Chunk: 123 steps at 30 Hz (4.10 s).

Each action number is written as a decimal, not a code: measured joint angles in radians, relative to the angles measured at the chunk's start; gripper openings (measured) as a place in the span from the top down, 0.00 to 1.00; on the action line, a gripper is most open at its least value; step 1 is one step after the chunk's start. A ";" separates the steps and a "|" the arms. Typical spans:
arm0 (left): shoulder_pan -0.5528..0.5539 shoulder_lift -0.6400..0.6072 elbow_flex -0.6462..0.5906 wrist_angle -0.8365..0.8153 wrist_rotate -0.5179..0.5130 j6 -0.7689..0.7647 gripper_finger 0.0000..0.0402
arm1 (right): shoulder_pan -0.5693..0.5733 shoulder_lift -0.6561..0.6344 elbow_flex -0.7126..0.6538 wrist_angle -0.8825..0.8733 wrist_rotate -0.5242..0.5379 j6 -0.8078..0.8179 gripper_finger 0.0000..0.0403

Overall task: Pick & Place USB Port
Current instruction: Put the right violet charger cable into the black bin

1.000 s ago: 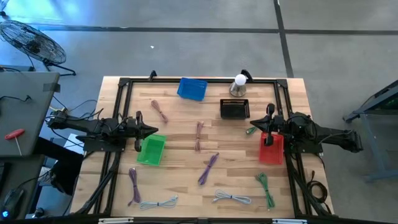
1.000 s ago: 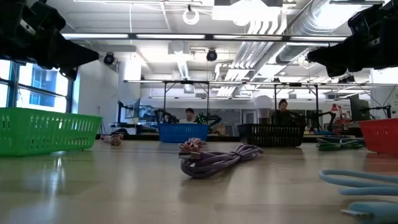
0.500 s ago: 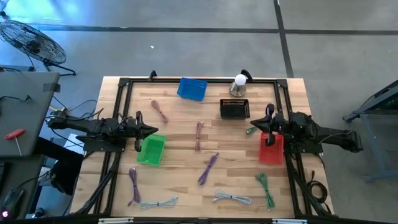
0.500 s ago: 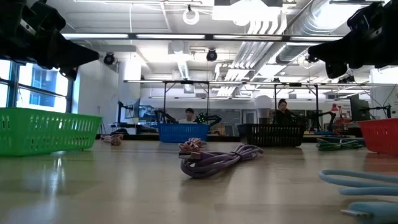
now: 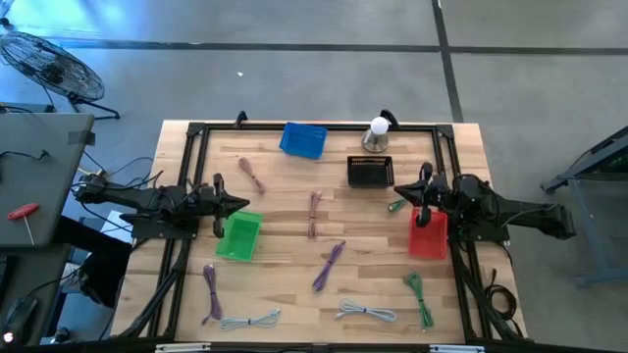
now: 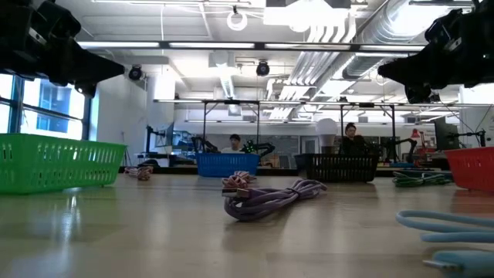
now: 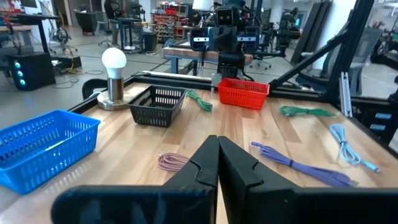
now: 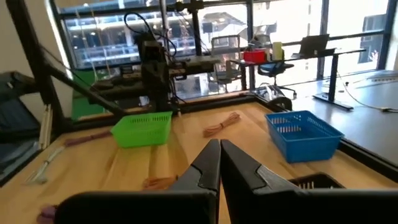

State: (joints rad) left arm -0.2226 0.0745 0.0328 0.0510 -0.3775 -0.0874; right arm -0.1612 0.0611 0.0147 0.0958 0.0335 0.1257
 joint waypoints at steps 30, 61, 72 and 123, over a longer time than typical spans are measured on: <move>0.000 0.000 0.038 0.073 -0.053 -0.015 0.60 | 0.025 0.594 0.564 -0.079 -0.276 -0.222 0.61; 0.000 0.000 0.039 0.008 0.055 -0.022 0.60 | 0.368 1.484 1.259 -0.736 -0.001 -0.712 0.60; 0.000 0.000 0.039 0.018 0.087 -0.023 0.60 | 0.390 1.756 1.385 -0.826 -0.006 -0.736 0.60; 0.000 0.000 0.039 -0.009 0.101 -0.078 0.60 | 0.408 1.967 1.411 -0.776 -0.076 -0.676 0.67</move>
State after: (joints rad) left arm -0.2226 0.0743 0.0719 0.0422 -0.2762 -0.1658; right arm 0.2470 2.0285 1.4254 -0.6804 -0.0428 -0.5504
